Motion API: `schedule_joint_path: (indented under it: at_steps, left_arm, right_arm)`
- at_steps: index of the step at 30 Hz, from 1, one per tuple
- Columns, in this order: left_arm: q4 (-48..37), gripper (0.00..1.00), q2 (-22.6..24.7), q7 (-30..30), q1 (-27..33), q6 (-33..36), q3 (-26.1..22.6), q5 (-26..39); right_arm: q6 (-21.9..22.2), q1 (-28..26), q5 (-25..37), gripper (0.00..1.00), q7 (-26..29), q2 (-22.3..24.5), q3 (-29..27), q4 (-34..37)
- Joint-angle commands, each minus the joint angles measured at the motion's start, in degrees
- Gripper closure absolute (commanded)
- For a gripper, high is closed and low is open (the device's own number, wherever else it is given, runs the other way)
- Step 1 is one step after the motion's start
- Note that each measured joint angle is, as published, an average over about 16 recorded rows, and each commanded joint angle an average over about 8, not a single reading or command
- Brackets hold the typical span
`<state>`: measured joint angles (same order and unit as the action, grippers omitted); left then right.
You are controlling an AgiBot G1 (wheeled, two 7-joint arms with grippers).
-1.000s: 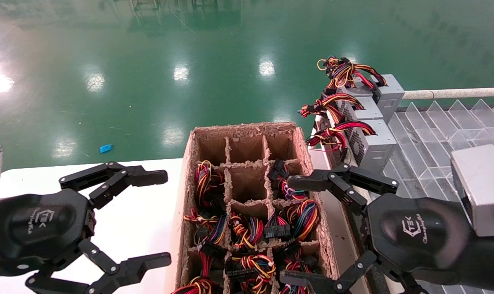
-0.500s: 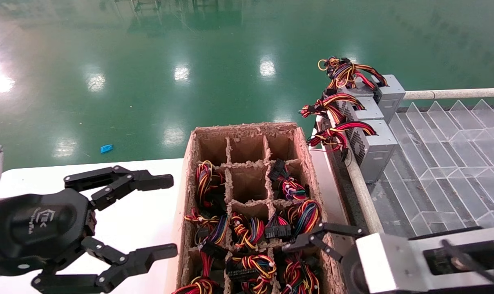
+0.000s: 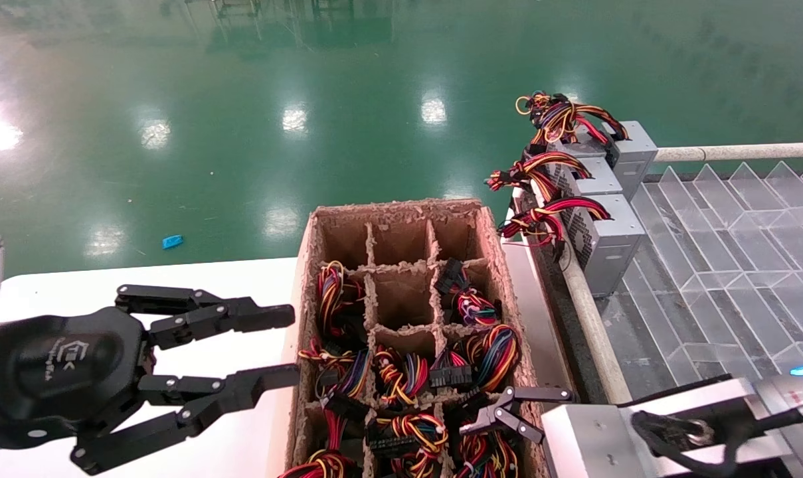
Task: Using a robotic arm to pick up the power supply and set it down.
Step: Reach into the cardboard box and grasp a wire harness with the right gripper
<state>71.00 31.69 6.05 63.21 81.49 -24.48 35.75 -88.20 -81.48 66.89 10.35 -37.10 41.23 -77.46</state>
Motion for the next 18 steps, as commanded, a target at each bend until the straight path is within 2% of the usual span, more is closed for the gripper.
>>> schedule_joint_path:
  at_steps: [1,9,18]
  left_arm:
    - [0.0,1.0,0.0,0.0,0.0,0.0,0.0,0.0]
    - [0.0,1.0,0.0,0.0,0.0,0.0,0.0,0.0]
    - [0.0,1.0,0.0,0.0,0.0,0.0,0.0,0.0]
  right_arm:
    - [0.4,-0.5,0.4,1.0,0.1,-0.3,0.9,0.0]
    - [1.7,-1.4,1.9,1.0,0.6,-1.1,2.3,0.1]
    - [3.1,-1.4,0.4,1.0,1.3,-0.1,1.8,0.2]
